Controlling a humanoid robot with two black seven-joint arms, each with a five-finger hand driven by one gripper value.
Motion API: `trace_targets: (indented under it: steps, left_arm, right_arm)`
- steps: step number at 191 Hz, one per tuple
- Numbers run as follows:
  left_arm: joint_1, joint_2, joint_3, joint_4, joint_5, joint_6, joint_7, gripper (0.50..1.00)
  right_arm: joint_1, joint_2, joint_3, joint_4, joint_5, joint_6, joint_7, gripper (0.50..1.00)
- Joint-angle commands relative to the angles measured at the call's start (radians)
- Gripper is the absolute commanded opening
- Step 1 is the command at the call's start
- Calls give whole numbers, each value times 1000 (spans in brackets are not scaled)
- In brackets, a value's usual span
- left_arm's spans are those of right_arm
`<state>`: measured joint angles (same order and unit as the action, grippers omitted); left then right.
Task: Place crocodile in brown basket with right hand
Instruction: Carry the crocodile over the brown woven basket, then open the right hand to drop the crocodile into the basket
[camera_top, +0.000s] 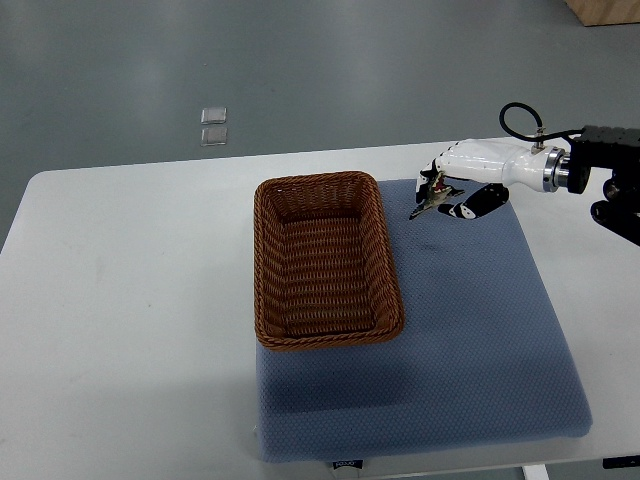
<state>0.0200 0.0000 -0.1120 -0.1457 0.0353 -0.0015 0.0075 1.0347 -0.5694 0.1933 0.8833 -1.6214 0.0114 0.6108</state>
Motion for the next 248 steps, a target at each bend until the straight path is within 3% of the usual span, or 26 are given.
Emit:
trace_targets:
  steps: [1,49,146,197,228,248]
  left_arm:
    - [0,0,0,0,0,0,0,1000]
    - [0,0,0,0,0,0,0,1000]
    - [0,0,0,0,0,0,0,1000]
    - [0,0,0,0,0,0,0,1000]
    - [0,0,0,0,0,0,0,1000]
    - [0,0,0,0,0,0,0,1000]
  right_arm:
    - [21,0,0,5,0,-1,0,609]
    - [80,33,0,19,2,9,0,605]
    - [114,250,0,16,0,-5,0,599]
    - [31,342,0,-58,-3,-97,0,601]
    - [24,347,0,-76,-3,-117,0,648]
    - [24,344,0,-76,-2,-117,0,735]
